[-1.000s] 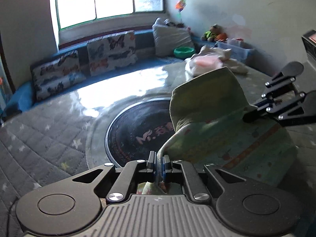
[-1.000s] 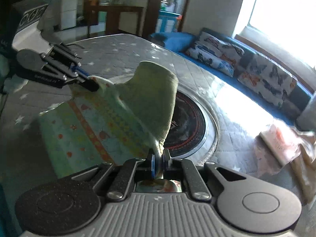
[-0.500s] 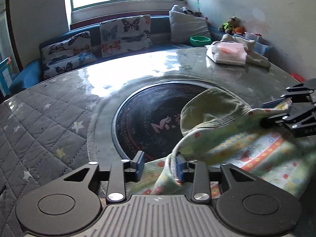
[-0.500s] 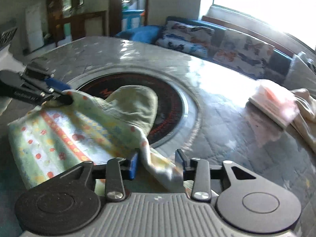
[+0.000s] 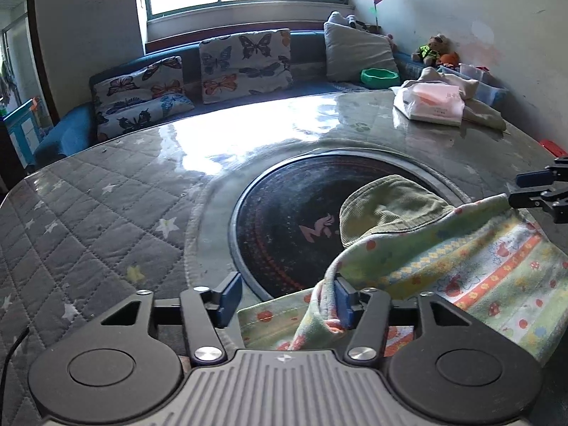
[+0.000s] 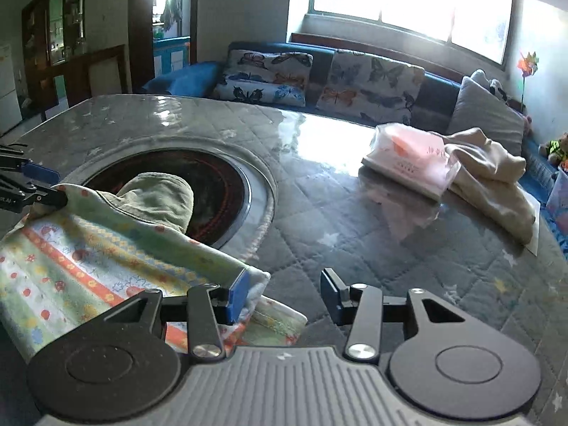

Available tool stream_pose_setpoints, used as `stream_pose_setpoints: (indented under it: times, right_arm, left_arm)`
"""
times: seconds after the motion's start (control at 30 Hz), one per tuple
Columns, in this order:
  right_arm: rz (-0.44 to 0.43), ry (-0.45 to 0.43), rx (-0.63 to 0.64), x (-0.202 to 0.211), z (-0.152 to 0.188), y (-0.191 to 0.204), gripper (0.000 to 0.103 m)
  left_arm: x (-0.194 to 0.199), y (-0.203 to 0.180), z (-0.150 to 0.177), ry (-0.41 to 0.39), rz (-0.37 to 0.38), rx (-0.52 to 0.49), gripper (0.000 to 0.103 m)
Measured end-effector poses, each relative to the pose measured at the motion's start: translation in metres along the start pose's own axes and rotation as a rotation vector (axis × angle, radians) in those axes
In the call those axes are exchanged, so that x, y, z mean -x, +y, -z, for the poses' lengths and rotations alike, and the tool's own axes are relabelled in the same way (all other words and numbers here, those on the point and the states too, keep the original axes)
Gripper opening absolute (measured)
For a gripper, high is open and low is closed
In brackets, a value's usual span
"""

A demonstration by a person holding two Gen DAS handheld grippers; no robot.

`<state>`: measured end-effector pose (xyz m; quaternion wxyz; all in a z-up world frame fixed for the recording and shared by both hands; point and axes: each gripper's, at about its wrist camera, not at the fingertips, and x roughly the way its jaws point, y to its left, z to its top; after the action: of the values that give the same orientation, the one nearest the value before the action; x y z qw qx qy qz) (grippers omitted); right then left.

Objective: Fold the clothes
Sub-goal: 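Lift the hem with both grippers and fold it over toward the collar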

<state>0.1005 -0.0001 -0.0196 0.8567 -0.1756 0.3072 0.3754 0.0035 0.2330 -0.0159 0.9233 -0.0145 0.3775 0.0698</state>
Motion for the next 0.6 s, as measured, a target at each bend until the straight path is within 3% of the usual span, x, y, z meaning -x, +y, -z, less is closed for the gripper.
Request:
stream_pose_setpoints:
  times: [0.17, 0.33, 0.43, 0.53, 0.6]
  right_arm:
    - [-0.036, -0.038, -0.002, 0.005, -0.001, 0.010, 0.043]
    - [-0.089, -0.037, 0.019, 0.002, -0.004, 0.028, 0.040]
    - [-0.122, -0.032, 0.017, -0.003, -0.006, 0.037, 0.036]
    - [-0.167, -0.024, 0.018, -0.010, -0.010, 0.050, 0.034]
    - [-0.191, -0.021, 0.020, -0.015, -0.014, 0.059, 0.032]
  left_arm:
    - [0.006, 0.008, -0.001, -0.011, -0.031, 0.014, 0.065]
    - [0.017, 0.022, -0.003, -0.035, -0.119, 0.063, 0.063]
    - [0.025, 0.018, -0.004, -0.058, -0.123, 0.077, 0.043]
    - [0.026, 0.002, -0.006, -0.064, -0.038, 0.083, 0.027]
    - [0.020, -0.012, -0.008, -0.057, 0.022, 0.074, 0.026]
